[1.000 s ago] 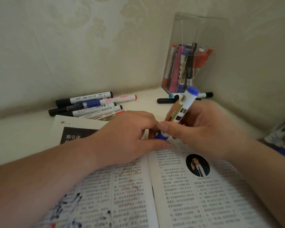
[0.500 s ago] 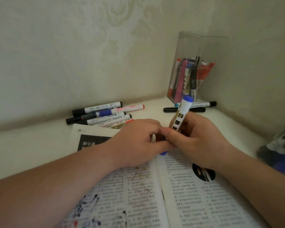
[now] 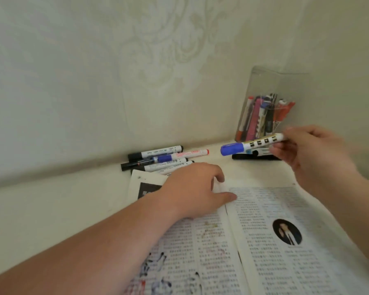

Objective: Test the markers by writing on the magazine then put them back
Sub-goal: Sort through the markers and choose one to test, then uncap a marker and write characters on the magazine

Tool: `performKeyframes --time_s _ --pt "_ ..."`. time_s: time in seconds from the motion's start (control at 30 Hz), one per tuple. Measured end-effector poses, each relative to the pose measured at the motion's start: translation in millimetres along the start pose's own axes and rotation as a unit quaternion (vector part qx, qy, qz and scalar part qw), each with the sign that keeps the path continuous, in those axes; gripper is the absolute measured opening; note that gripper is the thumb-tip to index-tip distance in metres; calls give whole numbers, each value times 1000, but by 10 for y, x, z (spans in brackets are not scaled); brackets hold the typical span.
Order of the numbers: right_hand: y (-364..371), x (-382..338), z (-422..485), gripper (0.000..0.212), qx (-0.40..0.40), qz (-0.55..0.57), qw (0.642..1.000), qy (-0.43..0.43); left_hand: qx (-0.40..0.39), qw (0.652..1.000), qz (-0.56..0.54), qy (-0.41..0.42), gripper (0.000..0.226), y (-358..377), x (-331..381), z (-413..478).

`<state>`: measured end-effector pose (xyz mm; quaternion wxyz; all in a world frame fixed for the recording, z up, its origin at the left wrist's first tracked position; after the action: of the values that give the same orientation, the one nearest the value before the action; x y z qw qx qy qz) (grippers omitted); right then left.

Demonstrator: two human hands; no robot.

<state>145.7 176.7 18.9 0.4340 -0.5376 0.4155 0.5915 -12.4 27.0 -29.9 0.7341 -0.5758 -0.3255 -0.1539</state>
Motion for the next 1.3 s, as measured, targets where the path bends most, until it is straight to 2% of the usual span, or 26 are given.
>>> performKeyframes --time_s 0.1,0.23,0.37,0.43,0.5,0.53,0.57,0.6,0.63,0.67,0.7,0.77,0.83,1.03,1.2,1.3 --pt "335 113 119 13 -75 16 993 87 40 999 -4 -23 24 -157 -85 -5" --pt "724 141 233 11 -135 -31 981 134 103 994 28 -30 22 -356 -117 -23" --pt "951 20 271 8 -153 -90 975 135 44 997 56 -5 19 -273 -31 -57" --pt "1058 0 200 13 -208 -110 958 161 21 997 66 26 20 -211 52 -74" --pt "1064 -3 198 20 -245 -209 937 137 16 996 67 49 20 -197 95 -79" --pt "1001 -25 274 26 -228 -324 916 69 13 996 67 56 20 -197 88 -77" --pt "918 -77 373 30 -195 -462 865 -29 4 996 66 61 19 -194 72 -72" --pt "840 -146 442 32 -163 -582 786 -129 -10 996 66 63 19 -182 53 -68" --pt "773 -187 478 30 -152 -669 701 -194 -25 995 67 68 20 -160 38 -61" --pt "702 -186 503 27 -160 -727 631 -217 -37 994 68 74 22 -137 32 -60" --pt "627 -157 514 24 -174 -765 581 -218 -44 994 65 81 24 -116 27 -51" --pt "529 -101 490 20 -187 -807 520 -209 -47 993 48 93 26 -82 28 -34" --pt "495 -58 461 25 -189 -823 488 -222 -53 993 37 96 27 -54 26 -27" --pt "409 107 449 26 -208 -826 474 -224 -44 993 39 104 28 -16 29 -8" --pt "377 217 463 15 -179 -797 514 -263 -25 990 58 125 29 83 96 2" --pt "336 264 436 16 -180 -783 532 -267 -21 989 59 133 28 108 111 27"
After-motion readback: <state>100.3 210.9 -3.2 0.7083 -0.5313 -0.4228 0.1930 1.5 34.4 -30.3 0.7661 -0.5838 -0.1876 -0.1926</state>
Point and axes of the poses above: each hand's wrist, its own z-axis towards the middle knuckle, its own y-axis out of the palm, x = y × z, the point moved 4 cm from there along z, towards the middle knuckle, and after that the axes turned 15 degrees about -z, right-handed, at the moved point
